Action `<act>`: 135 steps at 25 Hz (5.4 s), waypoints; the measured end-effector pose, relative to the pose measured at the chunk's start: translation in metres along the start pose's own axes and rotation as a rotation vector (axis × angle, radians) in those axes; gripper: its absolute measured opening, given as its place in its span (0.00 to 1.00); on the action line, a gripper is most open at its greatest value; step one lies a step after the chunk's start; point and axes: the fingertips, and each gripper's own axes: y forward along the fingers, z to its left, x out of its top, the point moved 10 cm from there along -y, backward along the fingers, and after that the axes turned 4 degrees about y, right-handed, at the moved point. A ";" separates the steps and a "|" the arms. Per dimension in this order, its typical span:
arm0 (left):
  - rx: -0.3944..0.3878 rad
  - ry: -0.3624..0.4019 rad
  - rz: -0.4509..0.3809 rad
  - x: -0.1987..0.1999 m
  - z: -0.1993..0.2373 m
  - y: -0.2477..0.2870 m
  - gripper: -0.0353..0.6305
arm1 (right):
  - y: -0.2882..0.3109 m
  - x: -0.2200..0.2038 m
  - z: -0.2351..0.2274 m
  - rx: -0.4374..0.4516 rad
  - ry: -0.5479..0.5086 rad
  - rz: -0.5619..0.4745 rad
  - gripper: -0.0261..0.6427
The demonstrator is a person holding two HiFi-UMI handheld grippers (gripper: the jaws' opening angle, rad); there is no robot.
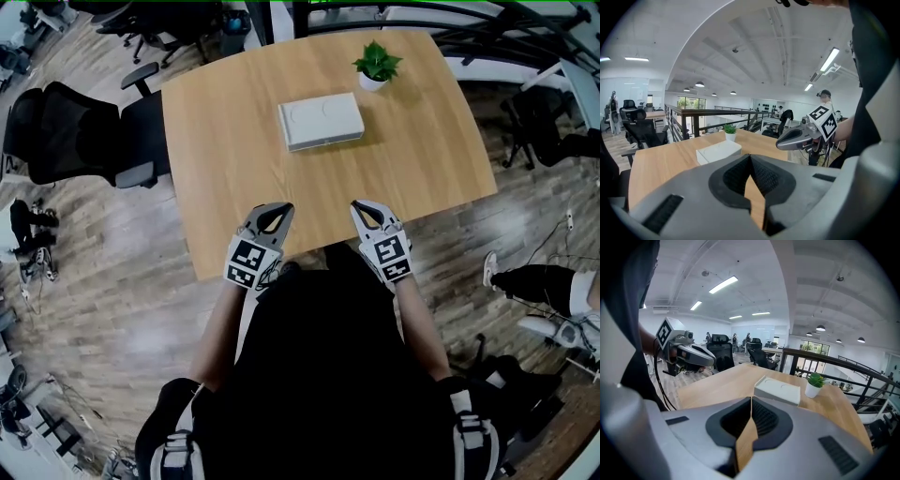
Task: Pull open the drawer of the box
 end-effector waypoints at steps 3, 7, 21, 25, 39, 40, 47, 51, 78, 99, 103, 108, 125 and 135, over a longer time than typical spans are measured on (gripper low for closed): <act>0.036 -0.012 -0.001 0.004 0.002 0.009 0.09 | 0.011 0.003 -0.017 0.035 -0.012 0.010 0.08; 0.099 -0.047 0.003 0.005 0.005 0.014 0.09 | 0.030 0.008 -0.036 0.098 -0.038 0.019 0.08; 0.300 -0.128 0.031 0.013 -0.003 0.030 0.09 | 0.088 -0.004 -0.083 0.309 -0.097 0.115 0.08; 0.349 -0.144 0.040 0.015 -0.008 0.031 0.09 | 0.101 -0.009 -0.093 0.351 -0.102 0.132 0.08; 0.461 -0.279 0.015 0.016 -0.031 0.034 0.09 | 0.167 -0.026 -0.128 0.254 -0.070 0.153 0.08; 0.466 -0.279 0.014 0.017 -0.034 0.037 0.09 | 0.172 -0.028 -0.130 0.253 -0.062 0.155 0.08; 0.487 -0.265 0.062 0.020 -0.041 0.045 0.09 | 0.201 -0.040 -0.135 0.241 -0.028 0.191 0.08; 0.495 -0.254 0.080 0.023 -0.041 0.046 0.09 | 0.212 -0.035 -0.132 0.238 -0.018 0.200 0.08; 0.496 -0.294 0.071 0.023 -0.049 0.044 0.09 | 0.263 -0.051 -0.134 0.121 0.271 0.258 0.21; 0.495 -0.302 0.085 0.018 -0.049 0.042 0.09 | 0.272 -0.049 -0.131 0.018 0.451 0.255 0.16; 0.497 -0.299 0.081 0.019 -0.049 0.041 0.09 | 0.271 -0.049 -0.131 0.020 0.438 0.263 0.16; 0.503 -0.293 0.076 0.020 -0.048 0.041 0.09 | 0.273 -0.048 -0.131 0.032 0.403 0.273 0.16; 0.491 -0.287 0.067 0.019 -0.050 0.043 0.09 | 0.258 -0.053 -0.122 0.047 0.322 0.289 0.16; 0.466 -0.268 0.048 0.021 -0.049 0.055 0.09 | 0.244 -0.063 -0.112 0.060 0.315 0.308 0.16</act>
